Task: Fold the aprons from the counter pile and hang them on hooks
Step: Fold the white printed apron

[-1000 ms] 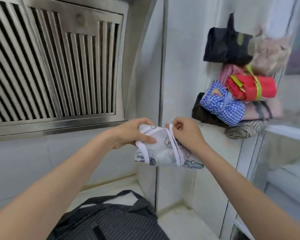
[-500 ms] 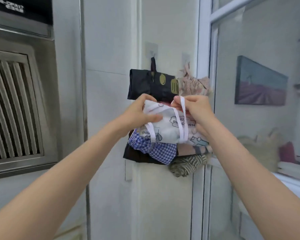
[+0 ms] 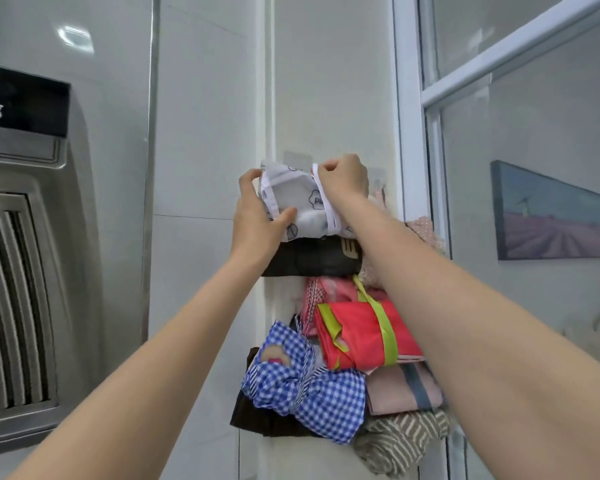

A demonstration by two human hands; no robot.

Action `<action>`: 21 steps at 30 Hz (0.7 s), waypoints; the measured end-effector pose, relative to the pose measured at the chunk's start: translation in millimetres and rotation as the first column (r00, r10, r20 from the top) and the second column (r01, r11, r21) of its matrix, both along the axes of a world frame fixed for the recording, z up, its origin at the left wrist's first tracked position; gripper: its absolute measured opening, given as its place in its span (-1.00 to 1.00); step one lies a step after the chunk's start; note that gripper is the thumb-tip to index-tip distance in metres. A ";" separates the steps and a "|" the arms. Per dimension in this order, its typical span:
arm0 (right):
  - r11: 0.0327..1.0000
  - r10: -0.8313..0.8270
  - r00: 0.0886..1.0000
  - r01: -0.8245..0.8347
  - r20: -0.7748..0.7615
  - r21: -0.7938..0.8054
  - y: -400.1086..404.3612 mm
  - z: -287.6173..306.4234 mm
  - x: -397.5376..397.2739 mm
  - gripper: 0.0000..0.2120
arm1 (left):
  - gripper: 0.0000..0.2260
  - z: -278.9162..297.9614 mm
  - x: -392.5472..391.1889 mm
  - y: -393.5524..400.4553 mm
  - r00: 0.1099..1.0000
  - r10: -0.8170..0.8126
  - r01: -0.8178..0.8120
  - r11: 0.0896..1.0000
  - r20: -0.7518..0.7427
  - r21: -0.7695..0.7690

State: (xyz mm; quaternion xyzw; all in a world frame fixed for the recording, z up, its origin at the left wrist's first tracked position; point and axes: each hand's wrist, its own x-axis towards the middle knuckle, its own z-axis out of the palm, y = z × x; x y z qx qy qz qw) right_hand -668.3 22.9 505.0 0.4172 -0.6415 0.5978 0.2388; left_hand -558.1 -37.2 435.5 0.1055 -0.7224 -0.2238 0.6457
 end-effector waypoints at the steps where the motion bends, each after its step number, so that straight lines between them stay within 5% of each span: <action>1: 1.000 -0.008 1.000 0.008 0.001 0.005 -4.3 2.0 0.6 -0.80 | -0.42 0.5 -0.7 -4.0 1.000 0.011 -0.011 1.000 0.003 0.001; 7: 0.996 -0.031 0.988 0.043 -0.150 0.079 -11.5 10.3 0.9 -0.79 | -0.39 -3.0 1.9 -14.9 1.000 -0.017 0.017 1.000 0.018 0.011; 14: 0.917 0.009 0.954 0.112 -0.300 0.383 -13.4 0.0 18.5 -0.84 | -0.41 -21.5 22.9 -19.5 0.996 0.015 -0.015 1.000 0.091 -0.003; 21: 0.992 -0.059 0.910 0.099 -0.410 0.077 4.3 -63.2 -2.4 -0.68 | -0.29 -19.4 21.5 -5.0 0.963 0.150 -0.123 0.984 0.226 -0.129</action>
